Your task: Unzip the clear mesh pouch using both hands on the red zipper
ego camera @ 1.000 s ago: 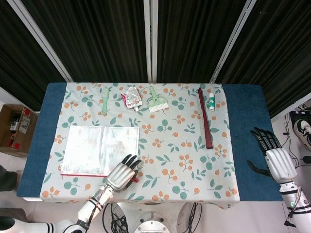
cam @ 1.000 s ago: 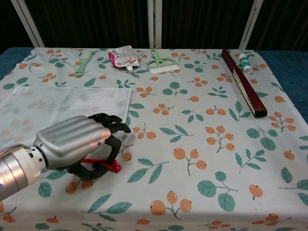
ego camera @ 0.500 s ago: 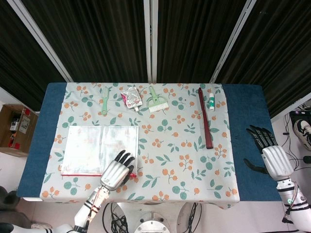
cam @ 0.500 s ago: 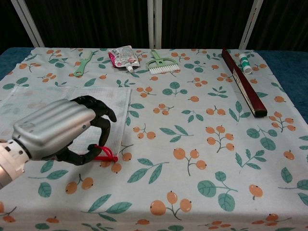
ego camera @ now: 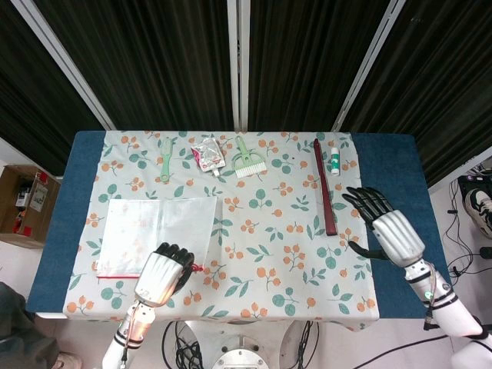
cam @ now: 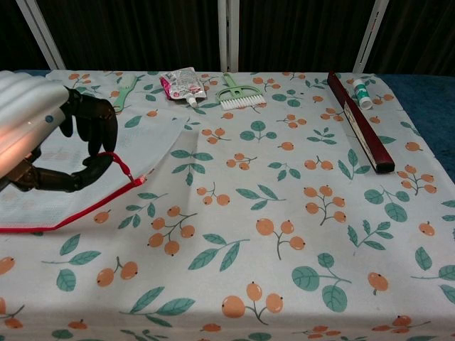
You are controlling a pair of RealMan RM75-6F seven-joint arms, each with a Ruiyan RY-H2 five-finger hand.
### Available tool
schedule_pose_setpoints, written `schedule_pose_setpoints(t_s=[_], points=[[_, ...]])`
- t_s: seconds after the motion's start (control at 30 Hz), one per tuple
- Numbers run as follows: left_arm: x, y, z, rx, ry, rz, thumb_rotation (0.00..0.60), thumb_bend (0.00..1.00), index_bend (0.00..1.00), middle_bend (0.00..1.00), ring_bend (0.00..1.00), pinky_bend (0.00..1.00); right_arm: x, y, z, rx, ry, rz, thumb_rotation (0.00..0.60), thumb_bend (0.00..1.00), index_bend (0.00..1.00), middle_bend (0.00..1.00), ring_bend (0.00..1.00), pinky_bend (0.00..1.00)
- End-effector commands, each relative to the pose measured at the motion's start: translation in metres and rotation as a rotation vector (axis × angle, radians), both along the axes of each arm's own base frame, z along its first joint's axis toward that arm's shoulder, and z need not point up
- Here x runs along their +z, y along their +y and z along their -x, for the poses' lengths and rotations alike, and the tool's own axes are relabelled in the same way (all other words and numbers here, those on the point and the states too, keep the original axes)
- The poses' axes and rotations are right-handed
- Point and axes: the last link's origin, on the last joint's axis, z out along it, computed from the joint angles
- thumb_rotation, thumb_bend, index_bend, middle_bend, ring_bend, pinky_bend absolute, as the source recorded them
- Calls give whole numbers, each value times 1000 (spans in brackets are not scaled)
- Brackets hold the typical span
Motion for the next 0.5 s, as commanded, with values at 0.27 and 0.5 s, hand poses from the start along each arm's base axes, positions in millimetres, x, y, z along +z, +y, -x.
schedule_pose_setpoints(t_s=[0.27, 0.5], points=[[19, -4, -20, -6, -61, -82, 600, 454, 710, 669, 617, 585, -55, -53, -121, 213, 13, -272, 600, 119, 194, 108, 0, 0], [27, -3, -28, -3, -92, -106, 600, 454, 727, 692, 637, 615, -105, -69, -183, 290, 48, -397, 600, 153, 246, 122, 0, 0]])
